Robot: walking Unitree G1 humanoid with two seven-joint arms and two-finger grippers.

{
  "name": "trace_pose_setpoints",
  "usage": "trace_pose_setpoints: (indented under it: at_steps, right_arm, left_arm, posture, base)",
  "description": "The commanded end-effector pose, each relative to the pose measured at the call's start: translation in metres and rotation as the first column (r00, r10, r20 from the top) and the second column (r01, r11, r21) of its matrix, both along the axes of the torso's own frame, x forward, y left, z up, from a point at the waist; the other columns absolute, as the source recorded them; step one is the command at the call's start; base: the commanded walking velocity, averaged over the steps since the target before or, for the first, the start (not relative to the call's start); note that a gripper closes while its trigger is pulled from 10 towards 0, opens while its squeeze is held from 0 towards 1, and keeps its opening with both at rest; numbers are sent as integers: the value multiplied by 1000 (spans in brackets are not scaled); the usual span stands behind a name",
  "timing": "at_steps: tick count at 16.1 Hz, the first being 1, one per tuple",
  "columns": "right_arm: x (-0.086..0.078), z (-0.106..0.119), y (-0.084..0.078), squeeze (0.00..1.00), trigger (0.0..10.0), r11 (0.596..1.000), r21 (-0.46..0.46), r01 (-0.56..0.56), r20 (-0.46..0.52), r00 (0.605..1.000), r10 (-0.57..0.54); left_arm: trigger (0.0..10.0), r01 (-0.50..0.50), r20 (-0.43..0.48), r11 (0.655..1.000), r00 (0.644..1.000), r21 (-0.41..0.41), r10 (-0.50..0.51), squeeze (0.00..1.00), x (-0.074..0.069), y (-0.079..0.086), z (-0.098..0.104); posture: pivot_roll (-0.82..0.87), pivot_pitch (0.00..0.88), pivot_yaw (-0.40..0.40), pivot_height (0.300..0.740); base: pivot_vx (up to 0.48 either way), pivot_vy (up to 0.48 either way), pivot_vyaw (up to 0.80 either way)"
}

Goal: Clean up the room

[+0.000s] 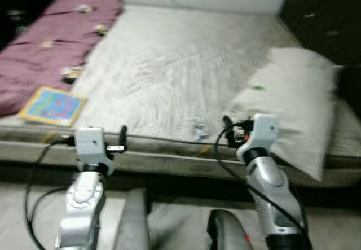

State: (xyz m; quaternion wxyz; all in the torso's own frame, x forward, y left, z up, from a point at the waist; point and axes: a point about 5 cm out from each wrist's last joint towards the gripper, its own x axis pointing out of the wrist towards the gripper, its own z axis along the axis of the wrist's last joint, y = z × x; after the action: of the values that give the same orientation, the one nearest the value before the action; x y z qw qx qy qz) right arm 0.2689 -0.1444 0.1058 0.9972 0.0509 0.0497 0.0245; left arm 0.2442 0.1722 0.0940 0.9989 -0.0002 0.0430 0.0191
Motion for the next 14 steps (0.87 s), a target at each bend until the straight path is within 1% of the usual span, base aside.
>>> trace_pose_setpoints:
  at_steps: [1, 5, 11, 14]
  right_arm:
    - [1, 5, -5, 0, 10000, 1000, -14, 10, 17, 1000, -10]
    - [2, 4, -4, 0, 10000, 1000, -25, 6, 12, 1000, -6]
    - [4, 4, -3, 0, 10000, 999, -39, -12, 13, 1000, 12]
    - [4, 2, -3, 0, 10000, 999, -44, -11, 6, 1000, 12]
  left_arm:
    - [10000, 26, 26, 1000, 999, -11, -26, 0, 2, -6, 7]
    - [10000, 34, 24, 999, 999, -17, -34, 0, 2, -5, 7]
    - [10000, 38, 26, 999, 999, -24, -38, 0, 3, -6, 8]
    - [10000, 40, 21, 999, 999, -28, -39, 0, 2, -6, 7]
  posture:
    - [18, 0, -47, 618]
    - [16, 0, -45, 618]
    - [20, 0, -46, 618]
    - [24, 0, -50, 618]
  base:
    - [251, 0, 0]
    - [284, 0, 0]
    - [348, 0, 0]
    - [368, 0, 725]
